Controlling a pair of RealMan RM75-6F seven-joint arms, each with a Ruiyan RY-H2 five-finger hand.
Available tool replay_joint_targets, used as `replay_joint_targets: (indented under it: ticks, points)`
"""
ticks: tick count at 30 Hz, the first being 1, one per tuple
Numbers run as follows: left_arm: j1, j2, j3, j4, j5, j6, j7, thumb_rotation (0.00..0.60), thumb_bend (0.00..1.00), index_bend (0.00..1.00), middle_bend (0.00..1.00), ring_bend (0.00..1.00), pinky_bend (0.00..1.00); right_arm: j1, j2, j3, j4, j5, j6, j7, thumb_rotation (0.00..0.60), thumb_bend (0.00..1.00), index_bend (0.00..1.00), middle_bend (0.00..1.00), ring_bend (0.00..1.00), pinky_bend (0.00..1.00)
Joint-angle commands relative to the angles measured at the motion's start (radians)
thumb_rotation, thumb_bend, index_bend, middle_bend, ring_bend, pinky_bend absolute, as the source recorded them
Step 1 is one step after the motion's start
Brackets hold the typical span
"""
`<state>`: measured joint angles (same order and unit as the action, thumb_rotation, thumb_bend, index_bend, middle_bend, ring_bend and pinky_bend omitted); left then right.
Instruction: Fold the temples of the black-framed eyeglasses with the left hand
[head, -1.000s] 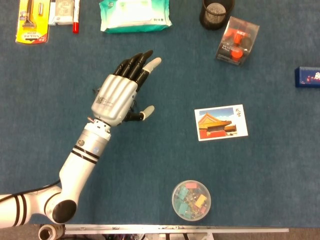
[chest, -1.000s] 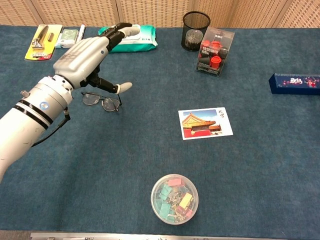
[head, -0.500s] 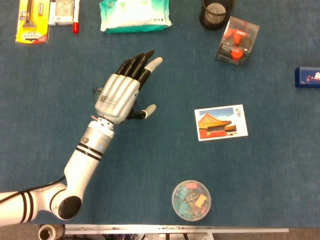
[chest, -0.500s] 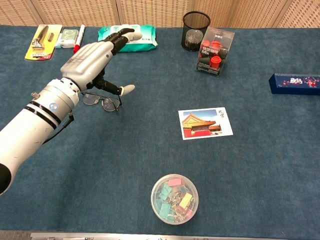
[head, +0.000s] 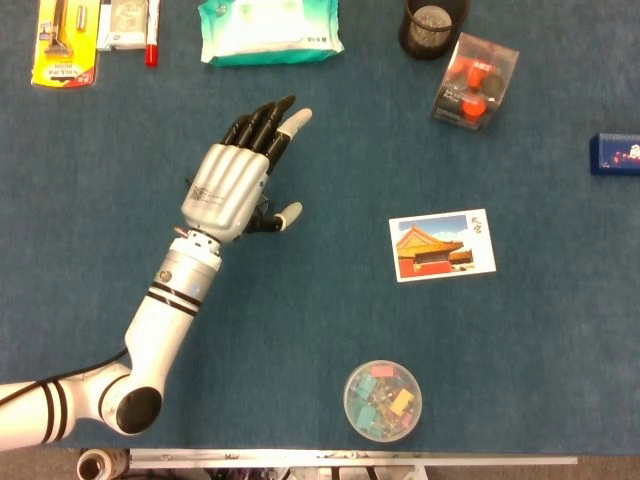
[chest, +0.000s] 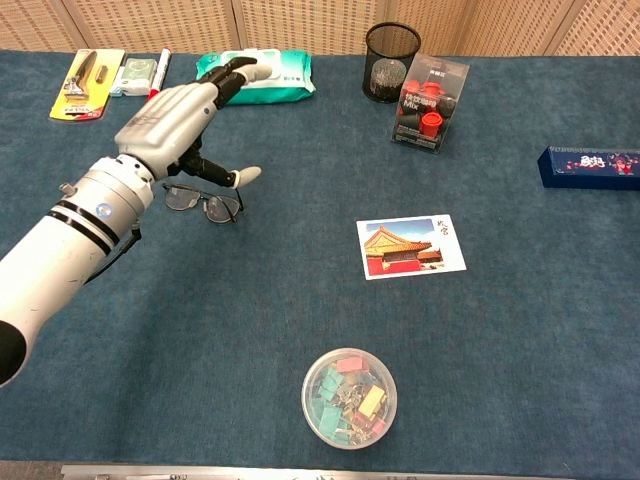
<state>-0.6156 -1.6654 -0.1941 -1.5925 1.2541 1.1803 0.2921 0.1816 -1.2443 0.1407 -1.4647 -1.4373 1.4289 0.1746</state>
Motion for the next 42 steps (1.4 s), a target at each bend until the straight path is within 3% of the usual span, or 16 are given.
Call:
replay_joint_targets:
  ticks: [1,22,31,42]
  points:
    - [0.002,-0.003,0.0,0.009,0.0,0.004,0.001,0.6,0.22,0.07,0.0,0.0,0.1,0.0,0.0,0.0,-0.001,-0.001,0.0,-0.001,0.6,0.6,0.58,0.52,0.42,0.66]
    - [0.006,-0.011,0.001,0.051,-0.024,-0.006,-0.003,0.6,0.22,0.07,0.0,0.0,0.1,-0.003,-0.003,-0.002,0.001,-0.001,-0.001,-0.002,0.6,0.6,0.58,0.52,0.42,0.66]
    - [0.005,-0.015,0.0,0.062,-0.032,-0.013,0.0,0.6,0.35,0.07,0.0,0.0,0.1,-0.004,-0.001,-0.002,0.001,-0.002,0.0,0.002,0.6,0.6,0.58,0.52,0.42,0.66]
    - [0.003,-0.021,0.0,0.087,-0.046,-0.029,-0.01,0.6,0.36,0.07,0.0,0.0,0.1,-0.005,0.0,-0.002,0.002,-0.002,-0.001,0.003,0.6,0.6,0.58,0.52,0.42,0.66]
